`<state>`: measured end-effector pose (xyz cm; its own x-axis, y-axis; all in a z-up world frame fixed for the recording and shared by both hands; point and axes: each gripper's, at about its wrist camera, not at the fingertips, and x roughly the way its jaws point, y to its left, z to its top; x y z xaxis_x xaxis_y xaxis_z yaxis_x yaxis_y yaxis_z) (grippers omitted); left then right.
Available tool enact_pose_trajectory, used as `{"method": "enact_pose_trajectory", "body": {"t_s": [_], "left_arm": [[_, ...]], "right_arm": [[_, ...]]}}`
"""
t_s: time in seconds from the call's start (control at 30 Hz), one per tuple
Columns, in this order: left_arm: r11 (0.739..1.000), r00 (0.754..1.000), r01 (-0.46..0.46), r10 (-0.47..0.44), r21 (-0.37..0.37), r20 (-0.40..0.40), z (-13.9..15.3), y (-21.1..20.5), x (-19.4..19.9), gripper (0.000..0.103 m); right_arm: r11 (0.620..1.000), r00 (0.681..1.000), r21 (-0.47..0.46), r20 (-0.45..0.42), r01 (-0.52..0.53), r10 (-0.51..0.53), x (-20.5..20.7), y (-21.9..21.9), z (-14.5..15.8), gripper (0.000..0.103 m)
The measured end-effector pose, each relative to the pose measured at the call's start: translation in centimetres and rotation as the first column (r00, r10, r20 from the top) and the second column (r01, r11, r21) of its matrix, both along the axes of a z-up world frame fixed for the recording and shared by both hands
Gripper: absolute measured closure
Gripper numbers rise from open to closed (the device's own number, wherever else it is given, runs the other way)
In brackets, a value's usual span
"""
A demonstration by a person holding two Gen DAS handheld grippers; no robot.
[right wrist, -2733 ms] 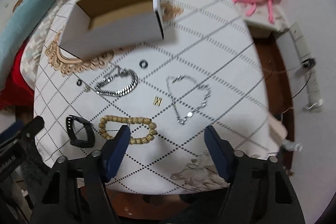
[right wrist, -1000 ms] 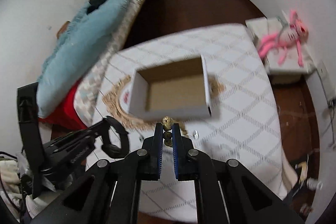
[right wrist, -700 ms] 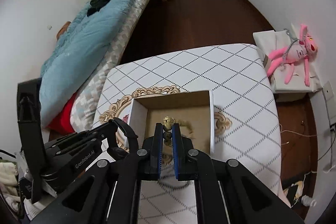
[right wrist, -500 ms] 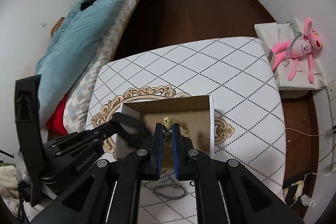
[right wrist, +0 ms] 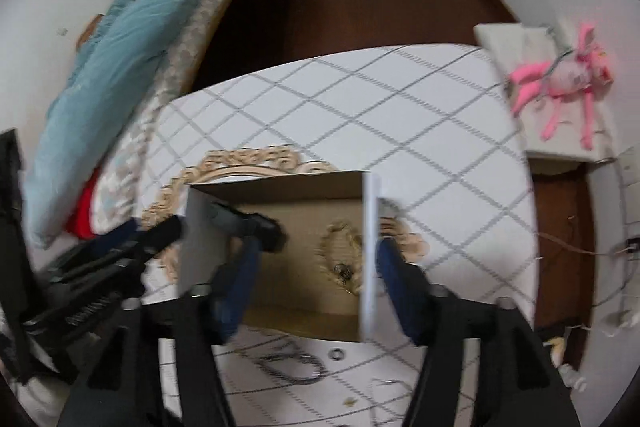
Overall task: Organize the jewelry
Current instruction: 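Carry the band with the left gripper into the box while the right drops the bead bracelet there, then grasp the silver chain bracelet with the right gripper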
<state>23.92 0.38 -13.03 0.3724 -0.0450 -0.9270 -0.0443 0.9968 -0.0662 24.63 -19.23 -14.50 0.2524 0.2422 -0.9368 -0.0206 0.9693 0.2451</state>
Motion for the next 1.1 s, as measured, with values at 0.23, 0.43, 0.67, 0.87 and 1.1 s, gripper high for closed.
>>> {"method": "enact_pose_trajectory", "body": {"t_s": [0.23,0.43,0.67,0.87,1.1], "left_arm": [[0.994,1.000,-0.002,0.002,0.110,0.003,-2.0,0.2,-1.9,0.000],[0.993,1.000,-0.006,0.009,0.119,-0.021,-3.7,0.2,-3.1,0.000],[0.993,1.000,-0.014,0.017,0.113,-0.023,-3.8,0.0,-4.4,0.000],[0.992,1.000,-0.012,0.010,0.128,0.020,-1.9,-0.2,-6.3,0.000],[0.992,0.997,-0.005,-0.005,0.123,0.080,1.1,-0.6,-8.9,0.000]], "right_arm": [[0.955,0.998,-0.296,0.050,-0.025,0.042,-2.5,1.1,-1.2,0.001],[0.941,0.998,-0.337,0.046,-0.027,0.046,-3.2,1.4,-3.0,0.001],[0.948,0.998,-0.319,0.065,0.000,0.022,-4.6,1.3,-2.8,0.001],[0.949,0.991,-0.312,0.131,0.051,-0.010,-6.3,0.7,-0.8,0.001],[0.944,0.975,-0.317,0.223,0.088,-0.016,-8.8,0.4,2.8,0.001]]}}
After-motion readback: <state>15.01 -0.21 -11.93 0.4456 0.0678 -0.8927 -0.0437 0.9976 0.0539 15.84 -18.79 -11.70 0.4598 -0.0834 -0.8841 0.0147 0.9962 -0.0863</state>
